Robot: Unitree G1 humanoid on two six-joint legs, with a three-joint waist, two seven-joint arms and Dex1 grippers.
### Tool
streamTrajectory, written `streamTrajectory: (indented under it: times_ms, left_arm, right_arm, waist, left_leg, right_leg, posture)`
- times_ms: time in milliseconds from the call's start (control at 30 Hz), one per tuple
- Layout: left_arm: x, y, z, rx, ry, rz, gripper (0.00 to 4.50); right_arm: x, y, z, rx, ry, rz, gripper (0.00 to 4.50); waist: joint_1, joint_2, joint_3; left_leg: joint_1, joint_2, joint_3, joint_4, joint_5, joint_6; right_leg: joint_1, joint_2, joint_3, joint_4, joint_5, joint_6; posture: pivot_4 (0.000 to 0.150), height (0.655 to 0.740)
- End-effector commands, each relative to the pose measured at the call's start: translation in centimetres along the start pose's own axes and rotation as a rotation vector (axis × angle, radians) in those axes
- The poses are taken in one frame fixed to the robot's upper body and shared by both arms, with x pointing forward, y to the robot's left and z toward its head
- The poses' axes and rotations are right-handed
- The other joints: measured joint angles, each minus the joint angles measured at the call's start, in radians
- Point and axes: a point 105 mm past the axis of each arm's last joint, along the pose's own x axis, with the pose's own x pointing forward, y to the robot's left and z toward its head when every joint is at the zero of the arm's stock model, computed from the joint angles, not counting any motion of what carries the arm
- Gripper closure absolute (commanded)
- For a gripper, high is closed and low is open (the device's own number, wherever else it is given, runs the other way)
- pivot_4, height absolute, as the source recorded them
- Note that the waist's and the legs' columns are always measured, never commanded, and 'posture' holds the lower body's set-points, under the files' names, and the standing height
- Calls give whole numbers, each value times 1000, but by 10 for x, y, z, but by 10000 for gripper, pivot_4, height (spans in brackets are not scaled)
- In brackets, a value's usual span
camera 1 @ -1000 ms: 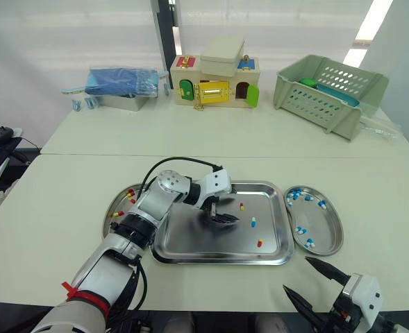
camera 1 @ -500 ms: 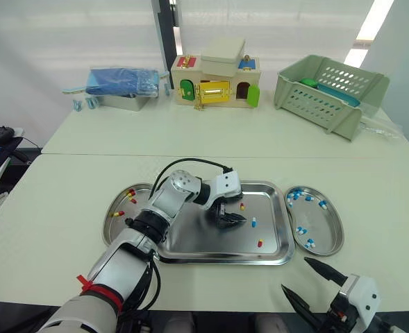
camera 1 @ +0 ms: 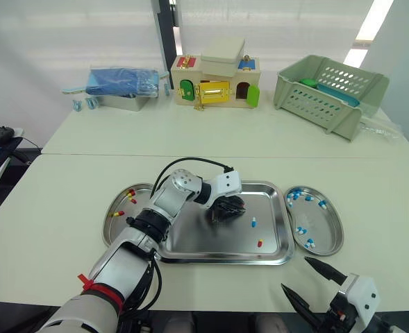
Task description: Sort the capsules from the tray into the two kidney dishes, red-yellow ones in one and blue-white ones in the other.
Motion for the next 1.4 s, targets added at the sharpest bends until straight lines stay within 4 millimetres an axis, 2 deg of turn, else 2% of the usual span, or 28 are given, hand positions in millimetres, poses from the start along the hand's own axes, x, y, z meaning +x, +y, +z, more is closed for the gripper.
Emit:
streamTrajectory:
  times_ms: [33, 233, 333, 433, 600, 667, 733, 867, 933, 1033, 1367, 1400]
  left_arm:
    - [-5, -1, 8, 23, -20, -2, 40206]
    - [-28, -2, 27, 2, -76, 23, 40206]
    - [-54, 0, 34, -40, -97, 83, 40206]
    - [-84, -2, 33, -71, -82, 167, 40206]
    - [-150, -14, 1, -190, 30, 384, 40206]
    - [-165, -20, -4, -248, 28, 423, 40206]
    - [-189, -22, -24, -322, 65, 529, 40206]
    - [-217, -33, -53, -407, 130, 649, 40206]
    - [-225, -39, -67, -436, 158, 686, 40206]
    - [-228, -42, -76, -448, 176, 709, 40206]
    - [-220, -40, -82, -453, 175, 703, 40206]
    - [-220, -41, -83, -455, 178, 699, 34161]
  right_arm:
    - [3, 4, 12, -24, -34, 24, 0]
    - [2, 10, 16, -29, -43, 81, 0]
    - [1, 16, 15, -43, -29, 140, 0]
    - [0, 20, 13, -56, -17, 198, 0]
    - [3, 19, 15, -69, -19, 305, 0]
    - [5, 18, 16, -70, -21, 329, 0]
    - [8, 15, 18, -74, -26, 345, 0]
    - [14, 9, 20, -78, -29, 357, 0]
    - [17, 5, 20, -79, -28, 356, 0]
    - [20, 0, 21, -83, -28, 353, 0]
    - [21, -8, 22, -96, -22, 362, 0]
    - [21, -9, 22, -97, -21, 361, 0]
  waist:
    - [0, 0, 0]
    - [-1, 0, 0]
    - [-4, 0, 0]
    - [-9, 1, 0]
    - [-19, 1, 0]
    - [-15, 1, 0]
    - [-6, -1, 0]
    - [1, -1, 0]
    - [1, -1, 0]
    - [5, -1, 0]
    - [2, -1, 0]
    - [2, -1, 0]
  left_leg:
    - [0, 0, 0, 0, 0, 0]
    - [0, 0, 0, 0, 0, 0]
    - [0, 0, 0, 0, 0, 0]
    - [0, 0, 0, 0, 0, 0]
    - [1, 1, 0, 0, 0, 0]
    - [1, 1, -1, 0, 0, 0]
    - [1, 1, -1, 0, 0, 0]
    - [1, 1, -1, 0, 0, 0]
    - [1, 1, -1, 0, 0, 0]
    - [1, 1, -1, 0, 0, 0]
    - [1, 1, 0, 0, 0, 0]
    - [1, 1, 0, 0, 0, 0]
  right_leg:
    - [0, 0, 0, 0, 0, 0]
    - [0, 0, 0, 0, 0, 0]
    - [0, 0, 0, 0, 0, 0]
    - [0, 0, 0, 0, 0, 0]
    - [1, 0, 0, 0, 0, 0]
    - [1, 0, -1, 0, 0, 0]
    - [1, 0, -1, 0, 0, 0]
    - [1, -1, -1, 0, 0, 0]
    - [1, -1, 0, 0, 0, 0]
    - [1, -1, -1, 0, 0, 0]
    - [0, -1, -1, 0, 0, 0]
    - [0, -1, -1, 0, 0, 0]
  posture:
    - [1500, 7400]
    - [1500, 7400]
    - [1500, 7400]
    - [1500, 7400]
    - [1500, 7400]
    - [1500, 7400]
    - [1500, 7400]
    - [1500, 7400]
    - [1500, 7400]
    - [1500, 7400]
    - [1500, 7400]
    - [1500, 7400]
